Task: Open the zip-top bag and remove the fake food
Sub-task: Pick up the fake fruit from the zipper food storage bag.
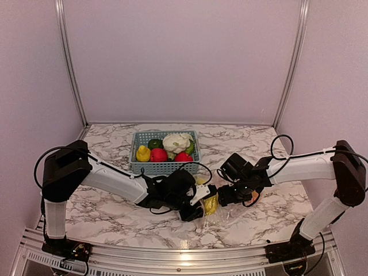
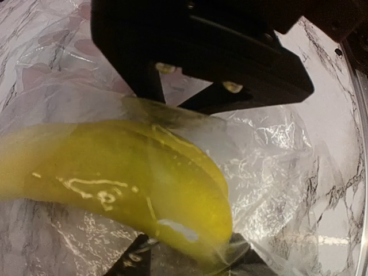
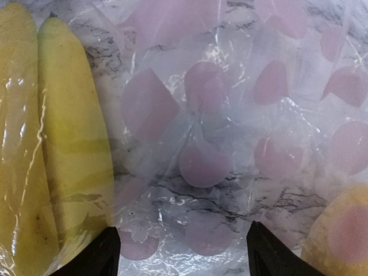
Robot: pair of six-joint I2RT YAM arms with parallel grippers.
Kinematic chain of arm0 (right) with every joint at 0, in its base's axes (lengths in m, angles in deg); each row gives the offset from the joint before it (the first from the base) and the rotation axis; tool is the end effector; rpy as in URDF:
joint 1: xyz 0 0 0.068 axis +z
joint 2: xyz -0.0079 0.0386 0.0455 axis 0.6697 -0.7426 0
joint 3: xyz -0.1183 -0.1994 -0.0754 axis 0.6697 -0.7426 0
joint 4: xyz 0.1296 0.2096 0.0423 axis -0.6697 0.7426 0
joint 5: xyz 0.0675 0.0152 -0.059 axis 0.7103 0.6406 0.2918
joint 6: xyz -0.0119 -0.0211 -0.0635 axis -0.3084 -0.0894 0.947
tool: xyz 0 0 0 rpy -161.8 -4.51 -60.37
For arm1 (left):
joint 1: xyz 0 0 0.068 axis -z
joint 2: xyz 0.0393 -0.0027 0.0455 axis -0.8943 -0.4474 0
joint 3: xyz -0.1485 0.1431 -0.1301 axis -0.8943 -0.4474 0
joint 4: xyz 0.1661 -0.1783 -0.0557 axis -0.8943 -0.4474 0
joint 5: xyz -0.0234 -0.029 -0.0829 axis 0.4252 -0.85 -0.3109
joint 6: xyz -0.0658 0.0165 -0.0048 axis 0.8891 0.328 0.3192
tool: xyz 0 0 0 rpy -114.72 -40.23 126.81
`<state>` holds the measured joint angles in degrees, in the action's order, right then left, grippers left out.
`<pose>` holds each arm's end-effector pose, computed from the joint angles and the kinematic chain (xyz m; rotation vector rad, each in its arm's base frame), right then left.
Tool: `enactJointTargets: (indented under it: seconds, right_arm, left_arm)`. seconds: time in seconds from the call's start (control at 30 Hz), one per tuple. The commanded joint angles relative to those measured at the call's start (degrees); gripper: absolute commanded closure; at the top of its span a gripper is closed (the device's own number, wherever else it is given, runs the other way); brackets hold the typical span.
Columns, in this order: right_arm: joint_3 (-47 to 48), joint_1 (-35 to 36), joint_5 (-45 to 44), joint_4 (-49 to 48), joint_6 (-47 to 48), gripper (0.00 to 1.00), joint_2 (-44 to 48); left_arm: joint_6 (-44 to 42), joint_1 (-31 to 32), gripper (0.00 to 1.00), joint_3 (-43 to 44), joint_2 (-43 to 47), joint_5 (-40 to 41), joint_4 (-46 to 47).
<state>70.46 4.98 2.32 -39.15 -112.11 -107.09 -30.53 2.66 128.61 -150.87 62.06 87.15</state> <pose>0.1886 0.1945 0.1191 -0.3288 2.7908 0.2007 0.1610 -0.3826 0.0940 1.4953 1.9000 -0.6702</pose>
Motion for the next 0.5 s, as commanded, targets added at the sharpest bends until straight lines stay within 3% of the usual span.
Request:
enactJointTargets:
  seconds: [0.0,0.23,0.47]
  right_arm:
    - [1.2,0.6,-1.3,0.6,-0.5,0.27,-0.4]
    - [1.2,0.6,-2.9,1.3,-1.3,0.27,0.2]
    - [1.0,0.6,-3.9,1.1,-2.4,0.27,0.5]
  left_arm:
    - [0.1,0.7,0.59,1.7,-1.3,1.1,-0.5]
    - [1.0,0.8,0.98,0.4,1.2,4.3,-1.1]
    - [0.8,0.8,1.0,-1.9,5.3,5.1,-1.7]
